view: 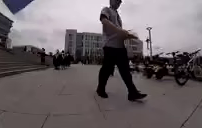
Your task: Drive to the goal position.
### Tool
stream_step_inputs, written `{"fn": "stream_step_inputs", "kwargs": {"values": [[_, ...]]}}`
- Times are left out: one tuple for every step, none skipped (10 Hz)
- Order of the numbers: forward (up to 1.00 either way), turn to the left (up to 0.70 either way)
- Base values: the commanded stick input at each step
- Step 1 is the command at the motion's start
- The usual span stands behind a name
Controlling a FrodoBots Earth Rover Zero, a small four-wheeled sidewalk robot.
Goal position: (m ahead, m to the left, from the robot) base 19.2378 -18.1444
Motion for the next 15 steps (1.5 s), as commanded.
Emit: {"fn": "stream_step_inputs", "kwargs": {"values": [[0.70, 0.00], [0.70, 0.00], [0.70, 0.00], [0.70, 0.00], [0.70, 0.00], [0.70, 0.00], [0.70, 0.00], [0.70, 0.00], [0.70, 0.00], [0.70, 0.00], [0.70, 0.00], [0.70, -0.01], [0.70, -0.14], [0.70, -0.14], [0.69, -0.14]]}}
